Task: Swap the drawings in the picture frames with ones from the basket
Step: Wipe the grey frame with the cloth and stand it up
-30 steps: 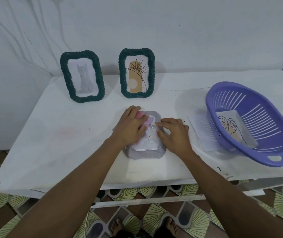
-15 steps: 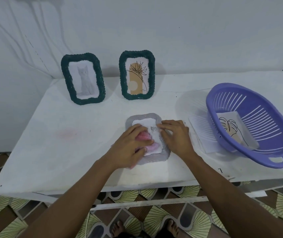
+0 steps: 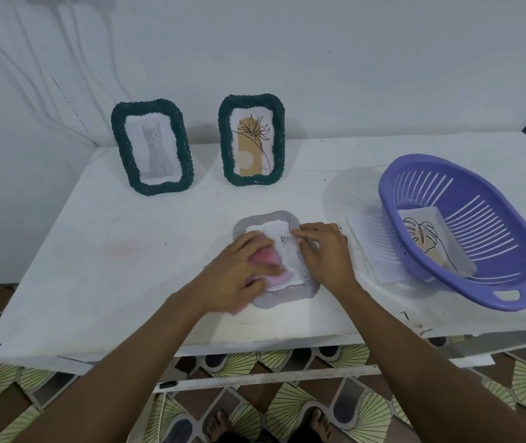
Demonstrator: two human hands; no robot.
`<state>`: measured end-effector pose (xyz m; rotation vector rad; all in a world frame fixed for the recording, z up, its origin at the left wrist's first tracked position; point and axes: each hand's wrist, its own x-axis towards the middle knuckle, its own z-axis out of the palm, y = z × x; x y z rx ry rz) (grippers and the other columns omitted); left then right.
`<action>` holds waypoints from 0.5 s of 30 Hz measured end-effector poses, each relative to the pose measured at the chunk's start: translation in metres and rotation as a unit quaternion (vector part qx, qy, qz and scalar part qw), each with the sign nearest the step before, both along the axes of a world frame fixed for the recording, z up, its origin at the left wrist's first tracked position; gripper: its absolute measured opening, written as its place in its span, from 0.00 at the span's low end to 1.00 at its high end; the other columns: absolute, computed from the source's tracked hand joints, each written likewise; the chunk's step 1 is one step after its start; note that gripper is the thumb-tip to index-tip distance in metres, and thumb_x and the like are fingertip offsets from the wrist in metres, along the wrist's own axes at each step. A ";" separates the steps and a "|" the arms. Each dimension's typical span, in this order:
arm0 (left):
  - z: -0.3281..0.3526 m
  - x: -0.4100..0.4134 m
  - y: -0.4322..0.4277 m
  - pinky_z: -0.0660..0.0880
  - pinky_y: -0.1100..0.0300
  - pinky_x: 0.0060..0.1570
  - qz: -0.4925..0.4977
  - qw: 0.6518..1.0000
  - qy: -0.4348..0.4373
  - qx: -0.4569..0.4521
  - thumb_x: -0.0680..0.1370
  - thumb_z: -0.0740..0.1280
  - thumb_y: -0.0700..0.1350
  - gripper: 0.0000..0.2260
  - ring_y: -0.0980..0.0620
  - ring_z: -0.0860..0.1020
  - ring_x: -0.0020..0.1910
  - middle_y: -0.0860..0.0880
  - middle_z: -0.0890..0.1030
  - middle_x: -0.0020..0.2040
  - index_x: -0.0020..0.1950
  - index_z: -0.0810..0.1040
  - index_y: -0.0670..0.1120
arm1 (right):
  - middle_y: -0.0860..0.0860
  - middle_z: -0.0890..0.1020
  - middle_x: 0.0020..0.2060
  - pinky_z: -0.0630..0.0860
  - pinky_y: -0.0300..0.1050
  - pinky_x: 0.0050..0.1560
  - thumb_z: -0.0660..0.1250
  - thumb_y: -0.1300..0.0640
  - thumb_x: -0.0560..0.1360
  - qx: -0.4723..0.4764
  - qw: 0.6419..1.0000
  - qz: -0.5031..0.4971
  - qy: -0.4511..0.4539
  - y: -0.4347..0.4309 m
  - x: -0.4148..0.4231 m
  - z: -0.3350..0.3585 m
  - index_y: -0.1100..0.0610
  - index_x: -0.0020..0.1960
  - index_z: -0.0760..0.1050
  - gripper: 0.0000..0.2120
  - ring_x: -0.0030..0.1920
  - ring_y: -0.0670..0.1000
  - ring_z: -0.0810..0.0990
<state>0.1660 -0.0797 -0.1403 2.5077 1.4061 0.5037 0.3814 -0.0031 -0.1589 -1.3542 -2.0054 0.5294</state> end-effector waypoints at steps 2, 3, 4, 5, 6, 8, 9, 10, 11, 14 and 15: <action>-0.001 -0.017 -0.014 0.60 0.55 0.72 0.036 0.999 -0.026 0.013 0.80 0.61 0.51 0.16 0.50 0.59 0.74 0.49 0.67 0.72 0.67 0.77 0.53 | 0.49 0.82 0.54 0.71 0.54 0.56 0.67 0.59 0.76 -0.004 1.000 -0.003 0.002 -0.001 0.000 -0.001 0.50 0.56 0.82 0.12 0.56 0.53 0.75; -0.003 -0.025 -0.017 0.61 0.55 0.71 0.066 0.997 -0.030 0.023 0.81 0.60 0.51 0.17 0.50 0.61 0.73 0.48 0.67 0.72 0.68 0.76 0.51 | 0.49 0.82 0.54 0.71 0.54 0.56 0.67 0.59 0.76 -0.002 1.000 -0.002 0.002 -0.001 -0.001 -0.002 0.50 0.55 0.82 0.11 0.55 0.53 0.75; -0.004 -0.029 -0.018 0.63 0.54 0.70 0.100 0.994 -0.034 0.031 0.81 0.59 0.51 0.18 0.49 0.62 0.72 0.47 0.66 0.71 0.69 0.75 0.49 | 0.50 0.82 0.53 0.72 0.54 0.56 0.68 0.59 0.75 0.002 1.000 0.000 0.002 -0.002 -0.001 -0.003 0.50 0.55 0.82 0.11 0.54 0.53 0.75; -0.005 -0.032 -0.016 0.65 0.52 0.70 0.130 0.990 -0.039 0.037 0.81 0.59 0.51 0.19 0.48 0.62 0.71 0.46 0.67 0.71 0.69 0.74 0.47 | 0.51 0.82 0.52 0.73 0.54 0.55 0.68 0.58 0.75 0.004 1.000 0.003 0.003 -0.002 -0.002 -0.004 0.52 0.56 0.82 0.10 0.53 0.53 0.75; -0.006 -0.034 -0.013 0.66 0.50 0.69 0.153 0.986 -0.043 0.043 0.81 0.58 0.51 0.19 0.48 0.63 0.71 0.45 0.67 0.70 0.68 0.74 0.45 | 0.52 0.82 0.52 0.74 0.53 0.55 0.68 0.58 0.75 0.004 1.000 0.005 0.004 -0.002 -0.003 -0.003 0.53 0.56 0.82 0.10 0.53 0.54 0.75; -0.006 -0.036 -0.004 0.66 0.50 0.68 0.176 0.982 -0.038 0.052 0.81 0.58 0.49 0.18 0.47 0.63 0.70 0.44 0.69 0.69 0.67 0.75 0.44 | 0.53 0.81 0.50 0.74 0.50 0.54 0.68 0.58 0.76 0.004 1.000 0.011 0.002 -0.004 -0.005 -0.002 0.55 0.56 0.82 0.10 0.52 0.53 0.75; -0.007 -0.035 0.001 0.66 0.49 0.68 0.181 0.982 -0.032 0.048 0.81 0.58 0.50 0.18 0.46 0.64 0.70 0.44 0.69 0.69 0.67 0.74 0.44 | 0.53 0.81 0.49 0.74 0.48 0.54 0.68 0.58 0.76 0.006 1.000 0.012 -0.002 -0.004 -0.005 -0.001 0.55 0.56 0.82 0.10 0.51 0.53 0.75; -0.006 -0.034 0.006 0.67 0.49 0.68 0.186 0.981 -0.027 0.038 0.80 0.57 0.50 0.19 0.46 0.64 0.70 0.44 0.69 0.69 0.67 0.74 0.45 | 0.53 0.80 0.48 0.74 0.48 0.53 0.68 0.57 0.76 0.010 1.000 0.012 -0.005 -0.004 -0.005 -0.001 0.55 0.56 0.82 0.10 0.51 0.53 0.75; -0.006 -0.031 0.010 0.67 0.49 0.68 0.190 0.981 -0.024 0.026 0.80 0.56 0.51 0.19 0.45 0.63 0.70 0.43 0.68 0.69 0.67 0.75 0.46 | 0.53 0.80 0.48 0.74 0.48 0.52 0.69 0.57 0.76 0.015 1.000 0.012 -0.009 -0.004 -0.005 -0.001 0.55 0.56 0.82 0.10 0.50 0.53 0.75; -0.004 -0.019 0.014 0.67 0.49 0.67 0.172 0.985 -0.024 -0.001 0.79 0.54 0.54 0.21 0.44 0.63 0.70 0.43 0.68 0.70 0.66 0.77 0.49 | 0.53 0.81 0.48 0.76 0.50 0.51 0.69 0.57 0.76 0.021 1.000 0.014 -0.013 -0.004 -0.004 -0.002 0.55 0.56 0.82 0.10 0.49 0.53 0.75; -0.003 -0.016 0.011 0.67 0.50 0.67 0.159 0.987 -0.025 -0.002 0.79 0.54 0.54 0.21 0.45 0.63 0.70 0.44 0.68 0.70 0.65 0.78 0.49 | 0.53 0.81 0.48 0.76 0.49 0.50 0.69 0.57 0.76 0.022 1.000 0.013 -0.014 -0.004 -0.005 -0.002 0.55 0.56 0.82 0.10 0.49 0.53 0.75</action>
